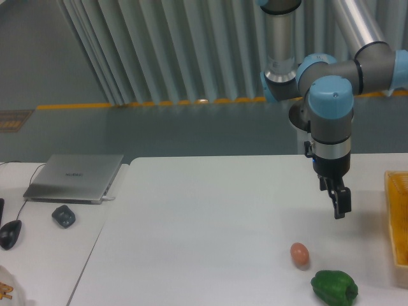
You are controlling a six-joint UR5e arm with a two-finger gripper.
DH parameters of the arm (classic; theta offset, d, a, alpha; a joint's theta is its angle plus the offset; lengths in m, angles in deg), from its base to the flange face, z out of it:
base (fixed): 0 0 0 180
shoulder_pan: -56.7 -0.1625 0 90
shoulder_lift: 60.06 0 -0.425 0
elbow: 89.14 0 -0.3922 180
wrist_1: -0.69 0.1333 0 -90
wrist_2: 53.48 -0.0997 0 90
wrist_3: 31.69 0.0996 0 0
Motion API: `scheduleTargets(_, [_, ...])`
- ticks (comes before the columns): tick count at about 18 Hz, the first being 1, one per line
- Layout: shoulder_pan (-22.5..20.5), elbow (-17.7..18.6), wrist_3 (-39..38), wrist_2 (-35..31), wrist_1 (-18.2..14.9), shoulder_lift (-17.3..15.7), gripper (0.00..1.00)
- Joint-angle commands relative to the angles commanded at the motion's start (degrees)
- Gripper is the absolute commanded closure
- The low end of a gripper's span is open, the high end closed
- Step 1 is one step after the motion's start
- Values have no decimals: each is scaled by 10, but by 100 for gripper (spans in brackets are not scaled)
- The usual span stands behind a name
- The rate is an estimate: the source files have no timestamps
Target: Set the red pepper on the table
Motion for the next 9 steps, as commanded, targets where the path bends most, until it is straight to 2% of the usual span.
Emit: scheduleTargets(9, [-3,10,0,2,3,0,0])
